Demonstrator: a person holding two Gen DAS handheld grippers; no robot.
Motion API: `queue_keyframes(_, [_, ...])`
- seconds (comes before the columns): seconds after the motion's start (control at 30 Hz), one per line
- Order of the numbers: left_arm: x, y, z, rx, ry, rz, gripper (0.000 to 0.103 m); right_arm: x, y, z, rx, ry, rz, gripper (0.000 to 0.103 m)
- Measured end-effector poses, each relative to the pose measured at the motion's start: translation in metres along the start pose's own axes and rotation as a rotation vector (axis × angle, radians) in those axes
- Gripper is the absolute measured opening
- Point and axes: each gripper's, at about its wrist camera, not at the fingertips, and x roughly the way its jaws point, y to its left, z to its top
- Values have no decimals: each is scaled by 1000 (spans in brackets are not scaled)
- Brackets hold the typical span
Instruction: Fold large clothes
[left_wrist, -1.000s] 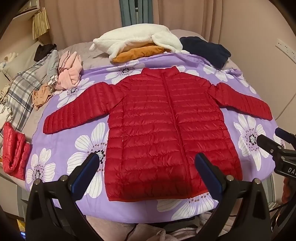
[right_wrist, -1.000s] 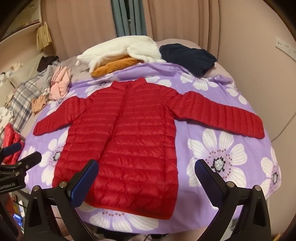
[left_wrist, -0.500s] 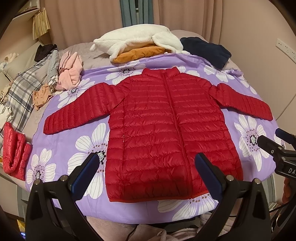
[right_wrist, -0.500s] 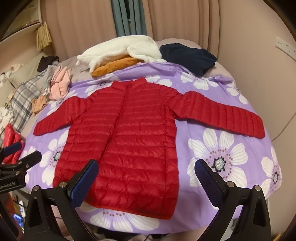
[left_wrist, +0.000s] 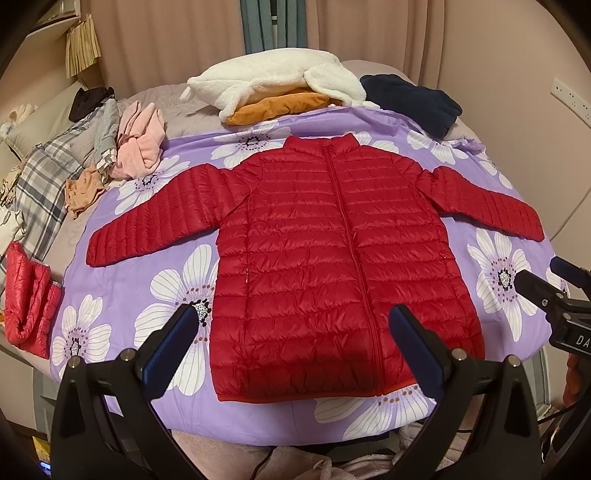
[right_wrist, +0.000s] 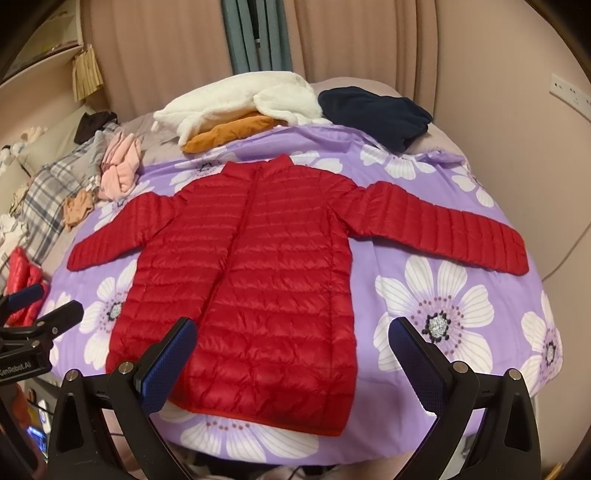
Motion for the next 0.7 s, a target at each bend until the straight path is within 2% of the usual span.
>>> queue_keyframes(0.13, [1, 0, -2, -4, 5, -5, 103, -1, -1, 0, 2, 2, 0, 102])
queue_keyframes(0.27, [1, 0, -3, -2, 3, -5, 103, -2, -1, -2, 12, -48, 18, 102])
queue_keyframes(0.43, [3, -1, -4, 1, 1, -1, 103, -1, 0, 0, 6, -7, 4, 102])
queue_keyframes(0.7, [8, -6, -5, 12, 0, -1, 103, 0, -3, -1, 18, -8, 6, 102])
